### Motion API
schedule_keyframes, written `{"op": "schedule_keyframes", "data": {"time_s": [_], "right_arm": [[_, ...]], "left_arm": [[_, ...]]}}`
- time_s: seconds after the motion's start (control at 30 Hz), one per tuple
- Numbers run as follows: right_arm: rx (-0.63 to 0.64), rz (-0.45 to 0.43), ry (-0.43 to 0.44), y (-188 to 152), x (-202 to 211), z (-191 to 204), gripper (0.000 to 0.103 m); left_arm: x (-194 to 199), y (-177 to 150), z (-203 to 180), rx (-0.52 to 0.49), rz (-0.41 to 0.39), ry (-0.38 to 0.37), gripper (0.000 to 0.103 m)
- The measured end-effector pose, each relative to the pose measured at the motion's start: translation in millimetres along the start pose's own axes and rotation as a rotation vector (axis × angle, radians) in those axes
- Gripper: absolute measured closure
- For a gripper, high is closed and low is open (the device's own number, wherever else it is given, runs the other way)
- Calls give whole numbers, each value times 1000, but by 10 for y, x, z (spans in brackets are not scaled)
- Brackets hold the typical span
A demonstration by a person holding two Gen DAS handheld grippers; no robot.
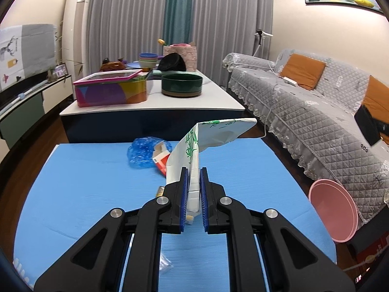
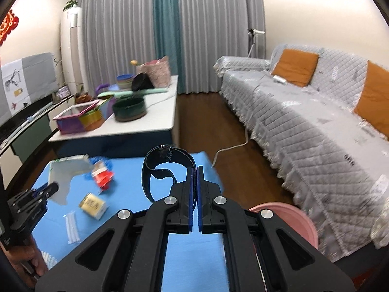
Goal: Collect trash
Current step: 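Carry the white bag and black strap over the pink basin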
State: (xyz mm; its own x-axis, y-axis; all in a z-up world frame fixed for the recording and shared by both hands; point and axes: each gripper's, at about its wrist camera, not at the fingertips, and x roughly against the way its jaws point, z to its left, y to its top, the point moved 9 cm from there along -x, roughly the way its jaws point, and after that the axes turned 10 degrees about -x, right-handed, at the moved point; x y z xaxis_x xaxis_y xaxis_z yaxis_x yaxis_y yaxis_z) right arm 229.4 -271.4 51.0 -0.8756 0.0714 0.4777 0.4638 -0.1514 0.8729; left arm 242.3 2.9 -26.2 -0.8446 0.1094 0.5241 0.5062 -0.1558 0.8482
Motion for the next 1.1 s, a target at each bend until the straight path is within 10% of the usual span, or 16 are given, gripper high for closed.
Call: {"op": "schedule_keyframes", "data": {"time_s": [1.1], "right_arm": [[-151,-19,-201,-118,17,-1499,100]], "left_arm": [[-196,169,-1374,-87,-2,-198,93]]}}
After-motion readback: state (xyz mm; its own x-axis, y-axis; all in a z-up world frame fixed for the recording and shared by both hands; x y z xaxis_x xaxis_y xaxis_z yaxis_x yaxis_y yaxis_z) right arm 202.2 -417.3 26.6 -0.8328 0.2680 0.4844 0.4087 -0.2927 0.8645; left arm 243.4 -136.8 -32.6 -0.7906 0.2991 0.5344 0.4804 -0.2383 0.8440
